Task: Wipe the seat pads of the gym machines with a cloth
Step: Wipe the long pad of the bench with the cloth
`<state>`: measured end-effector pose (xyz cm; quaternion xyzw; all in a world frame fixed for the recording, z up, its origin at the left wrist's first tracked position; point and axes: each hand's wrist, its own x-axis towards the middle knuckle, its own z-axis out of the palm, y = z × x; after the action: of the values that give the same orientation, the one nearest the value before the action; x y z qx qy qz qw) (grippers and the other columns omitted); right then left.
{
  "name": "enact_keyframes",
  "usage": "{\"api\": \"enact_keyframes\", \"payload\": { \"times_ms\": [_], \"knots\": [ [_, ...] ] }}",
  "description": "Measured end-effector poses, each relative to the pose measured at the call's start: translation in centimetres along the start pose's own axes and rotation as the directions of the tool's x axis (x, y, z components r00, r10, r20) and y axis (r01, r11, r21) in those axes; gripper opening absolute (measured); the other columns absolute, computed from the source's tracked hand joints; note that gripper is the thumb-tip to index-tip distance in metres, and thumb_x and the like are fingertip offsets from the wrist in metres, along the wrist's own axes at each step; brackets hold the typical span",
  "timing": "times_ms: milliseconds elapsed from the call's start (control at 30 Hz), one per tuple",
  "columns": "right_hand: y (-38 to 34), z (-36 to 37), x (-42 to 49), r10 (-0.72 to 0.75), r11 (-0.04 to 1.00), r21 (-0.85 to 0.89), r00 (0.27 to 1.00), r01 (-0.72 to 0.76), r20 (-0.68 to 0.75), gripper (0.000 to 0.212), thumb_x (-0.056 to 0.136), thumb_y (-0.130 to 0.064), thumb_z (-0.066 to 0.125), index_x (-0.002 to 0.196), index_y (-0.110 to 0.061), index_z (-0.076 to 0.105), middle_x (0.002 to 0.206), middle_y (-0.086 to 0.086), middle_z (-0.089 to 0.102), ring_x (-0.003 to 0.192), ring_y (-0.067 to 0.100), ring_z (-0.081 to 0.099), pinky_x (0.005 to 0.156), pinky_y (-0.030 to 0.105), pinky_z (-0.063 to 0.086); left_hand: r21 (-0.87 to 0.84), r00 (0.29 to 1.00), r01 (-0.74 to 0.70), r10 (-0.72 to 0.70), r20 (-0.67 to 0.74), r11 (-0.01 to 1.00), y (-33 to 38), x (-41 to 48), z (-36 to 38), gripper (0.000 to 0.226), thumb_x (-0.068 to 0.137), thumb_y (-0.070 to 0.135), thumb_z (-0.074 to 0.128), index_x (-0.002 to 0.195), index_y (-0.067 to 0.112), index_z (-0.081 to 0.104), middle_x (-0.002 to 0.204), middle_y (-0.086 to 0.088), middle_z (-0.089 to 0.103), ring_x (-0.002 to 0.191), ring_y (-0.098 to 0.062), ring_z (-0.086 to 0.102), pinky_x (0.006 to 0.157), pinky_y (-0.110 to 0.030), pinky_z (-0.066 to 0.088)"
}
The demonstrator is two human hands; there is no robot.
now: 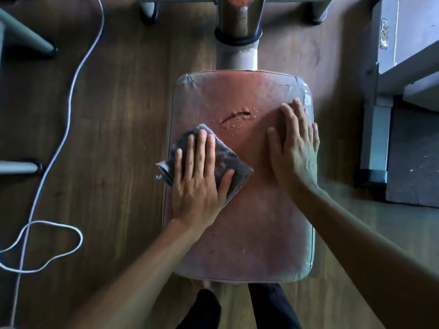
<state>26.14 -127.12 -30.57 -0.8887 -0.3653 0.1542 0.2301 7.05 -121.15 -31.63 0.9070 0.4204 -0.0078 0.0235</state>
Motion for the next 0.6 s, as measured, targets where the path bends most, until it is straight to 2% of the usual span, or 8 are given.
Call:
{"api": "enact_keyframes", "payload": {
  "times_ms": [100, 267, 500, 600],
  "knots": [
    [-0.1, 0.5, 0.0, 0.000, 0.999, -0.035, 1.000, 0.000, -0.012, 0.052, 0.104, -0.035, 0.040, 0.154, -0.025, 0.028, 0.165, -0.003, 0.014, 0.153, 0.013, 0.007, 0.124, 0.037, 0.002, -0.004, 0.995, -0.103, 0.103, -0.002, 0.995, -1.5, 0.7, 0.0, 0.075, 0.102, 0.058, 0.029, 0.157, 0.009, 0.014, 0.165, -0.008, 0.012, 0.153, -0.021, 0.010, 0.123, -0.047, 0.016],
    [-0.1, 0.9, 0.0, 0.006, 0.999, -0.052, 0.999, -0.009, -0.052, 0.052, 0.103, -0.035, 0.041, 0.153, -0.024, 0.030, 0.165, -0.003, 0.018, 0.152, 0.012, 0.009, 0.124, 0.038, 0.006, -0.043, 0.999, 0.045, -0.046, -0.018, 0.998, -0.9, 2.6, 0.1, 0.079, 0.101, 0.058, 0.030, 0.155, 0.002, 0.015, 0.163, -0.015, 0.012, 0.152, -0.027, 0.012, 0.123, -0.047, 0.016],
    [-0.4, 1.1, -0.1, 0.019, 0.996, -0.085, 0.997, -0.025, -0.073, 0.052, 0.103, -0.034, 0.042, 0.152, -0.022, 0.031, 0.164, -0.002, 0.019, 0.152, 0.013, 0.011, 0.124, 0.039, 0.008, -0.084, 0.996, 0.049, -0.055, -0.067, 0.995, -1.2, 6.1, 0.2, 0.078, 0.102, 0.059, 0.030, 0.154, 0.001, 0.021, 0.162, -0.015, 0.019, 0.151, -0.028, 0.018, 0.122, -0.048, 0.018],
    [-0.5, 1.0, 0.0, 0.023, 0.995, -0.092, 0.997, -0.030, -0.079, 0.053, 0.102, -0.035, 0.041, 0.152, -0.022, 0.032, 0.164, -0.002, 0.020, 0.152, 0.013, 0.011, 0.124, 0.039, 0.008, -0.114, 0.997, -0.039, 0.032, -0.068, 0.993, -2.6, 8.0, 0.3, 0.081, 0.100, 0.062, 0.030, 0.154, 0.002, 0.022, 0.162, -0.014, 0.020, 0.151, -0.027, 0.017, 0.122, -0.048, 0.017]
  ]
}}
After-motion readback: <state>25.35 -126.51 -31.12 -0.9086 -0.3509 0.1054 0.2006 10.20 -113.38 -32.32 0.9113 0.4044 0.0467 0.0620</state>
